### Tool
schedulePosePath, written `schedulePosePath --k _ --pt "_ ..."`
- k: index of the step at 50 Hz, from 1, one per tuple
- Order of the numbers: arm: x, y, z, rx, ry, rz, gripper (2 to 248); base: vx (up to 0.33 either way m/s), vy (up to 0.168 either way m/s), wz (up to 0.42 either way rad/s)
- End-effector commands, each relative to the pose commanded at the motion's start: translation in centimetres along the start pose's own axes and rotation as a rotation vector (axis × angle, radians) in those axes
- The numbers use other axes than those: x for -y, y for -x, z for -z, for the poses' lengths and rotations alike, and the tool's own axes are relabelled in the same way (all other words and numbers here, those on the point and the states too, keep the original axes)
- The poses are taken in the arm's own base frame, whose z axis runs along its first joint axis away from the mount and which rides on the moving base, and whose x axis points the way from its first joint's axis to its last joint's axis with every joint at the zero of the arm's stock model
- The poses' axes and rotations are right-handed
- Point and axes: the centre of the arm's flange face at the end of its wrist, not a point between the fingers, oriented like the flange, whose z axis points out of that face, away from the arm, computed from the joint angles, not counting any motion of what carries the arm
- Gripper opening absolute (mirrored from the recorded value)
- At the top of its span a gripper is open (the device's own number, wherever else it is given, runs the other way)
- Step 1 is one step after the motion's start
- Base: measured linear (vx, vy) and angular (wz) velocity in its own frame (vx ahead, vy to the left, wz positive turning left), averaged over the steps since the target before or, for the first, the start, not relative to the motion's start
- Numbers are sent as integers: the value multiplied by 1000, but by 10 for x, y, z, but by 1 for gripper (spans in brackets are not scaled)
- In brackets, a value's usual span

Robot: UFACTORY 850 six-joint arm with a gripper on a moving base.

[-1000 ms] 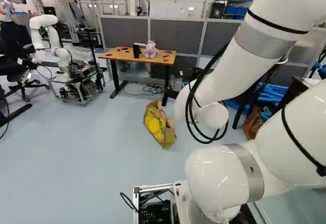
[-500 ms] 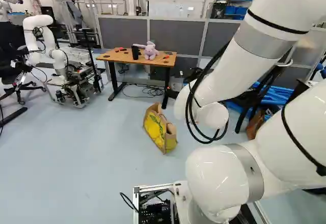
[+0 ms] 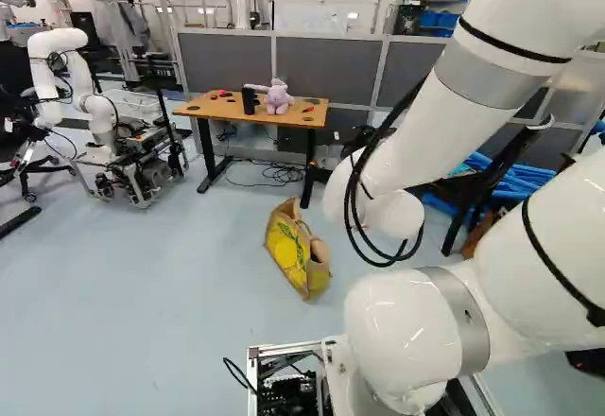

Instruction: Pick up the bag on the ground and place it on the table

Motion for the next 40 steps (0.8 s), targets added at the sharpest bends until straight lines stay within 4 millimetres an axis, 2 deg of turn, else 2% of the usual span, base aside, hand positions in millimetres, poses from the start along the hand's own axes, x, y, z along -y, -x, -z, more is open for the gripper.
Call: schedulePosePath --k 40 --pt "0 0 0 0 0 0 247 146 0 -15"
